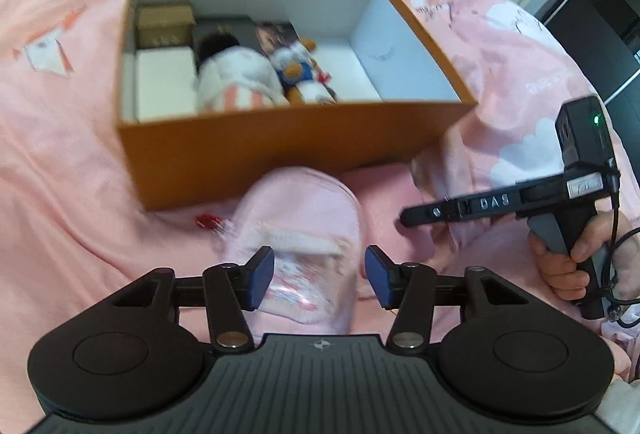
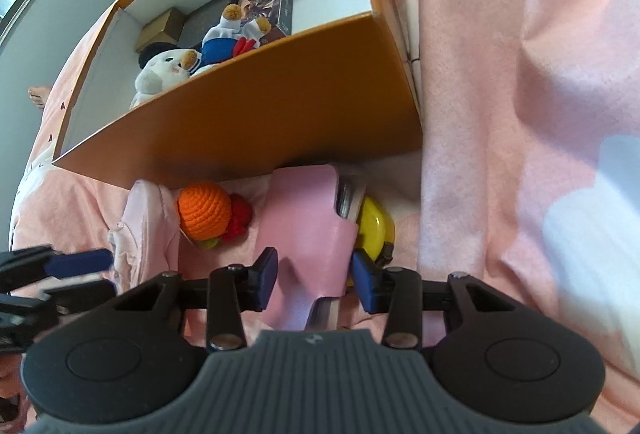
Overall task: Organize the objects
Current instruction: 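Lift the pink backpack with the left tool toward the orange box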
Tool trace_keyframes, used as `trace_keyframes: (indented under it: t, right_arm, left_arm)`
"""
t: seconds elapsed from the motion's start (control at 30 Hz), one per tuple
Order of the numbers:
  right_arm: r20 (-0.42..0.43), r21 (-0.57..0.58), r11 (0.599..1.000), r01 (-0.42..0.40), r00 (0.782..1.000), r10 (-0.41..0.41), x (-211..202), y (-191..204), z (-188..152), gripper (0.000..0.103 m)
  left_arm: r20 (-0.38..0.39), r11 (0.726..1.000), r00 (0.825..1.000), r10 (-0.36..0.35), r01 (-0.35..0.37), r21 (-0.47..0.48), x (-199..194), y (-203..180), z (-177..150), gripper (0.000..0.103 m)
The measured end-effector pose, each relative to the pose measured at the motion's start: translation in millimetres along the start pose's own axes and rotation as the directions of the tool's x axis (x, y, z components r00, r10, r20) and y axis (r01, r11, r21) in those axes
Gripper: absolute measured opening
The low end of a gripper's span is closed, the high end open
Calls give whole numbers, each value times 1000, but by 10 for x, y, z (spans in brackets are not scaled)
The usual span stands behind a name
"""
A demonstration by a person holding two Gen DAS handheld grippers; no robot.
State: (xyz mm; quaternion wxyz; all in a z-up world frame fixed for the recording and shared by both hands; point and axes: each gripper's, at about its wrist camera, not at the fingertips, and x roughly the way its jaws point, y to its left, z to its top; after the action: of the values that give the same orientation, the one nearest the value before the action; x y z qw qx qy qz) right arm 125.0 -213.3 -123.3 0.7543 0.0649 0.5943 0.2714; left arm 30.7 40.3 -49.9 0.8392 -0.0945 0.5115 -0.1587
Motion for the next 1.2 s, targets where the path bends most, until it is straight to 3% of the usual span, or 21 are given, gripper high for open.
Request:
trace_keyframes:
  t: [0.07, 0.13, 0.2, 0.3, 0.43, 0.53, 0.7, 0.77, 0.8, 0.97, 1.2]
  right_arm:
    - [1, 4, 1000, -8, 1000, 8, 18, -6, 10, 43]
    - [0, -7, 1000, 3, 1000, -3, 14, 12, 9, 33]
    - [1, -26, 1000, 9, 1000, -9, -21, 40, -8, 27]
    - [19, -52, 999, -11, 1000, 12, -121, 122, -20, 22]
    - [21, -56, 995, -77, 997, 78, -172, 203, 13, 23]
    - [14, -74, 996, -48, 999, 49, -90, 267, 59, 28]
    - [-3, -52, 998, -46, 999, 46, 29, 232, 101, 27]
    - [-8, -34, 998, -51, 999, 51, 69, 190, 104, 26]
    - [-8, -25, 998, -51, 999, 51, 81, 172, 97, 26]
    - [2, 0, 998, -62, 998, 62, 13, 138, 67, 25]
    - [61, -59, 997, -53, 996, 57, -422, 252, -6, 23]
  left_arm:
    - [20, 999, 999, 44, -44, 17, -38, 54, 35, 70]
    - [7, 996, 997, 81, -81, 42, -8, 107, 71, 71]
    - [-29, 996, 997, 75, -74, 56, 75, 169, 95, 71]
    - [-77, 999, 997, 24, -20, 49, 212, 262, 110, 71]
    - [-109, 998, 992, -62, 62, -10, 361, 371, 120, 71]
    - [-120, 996, 989, -84, 82, -21, 423, 366, 107, 71]
    - [-118, 994, 987, -108, 105, -25, 427, 313, 62, 54]
    - [-117, 995, 988, -98, 96, -19, 407, 300, 47, 34]
    - [-115, 996, 989, -89, 88, -14, 403, 279, 44, 31]
    - [-78, 996, 993, -88, 86, -32, 279, 248, 12, 24]
    - [9, 991, 993, -120, 120, -66, -57, 212, 28, 22]
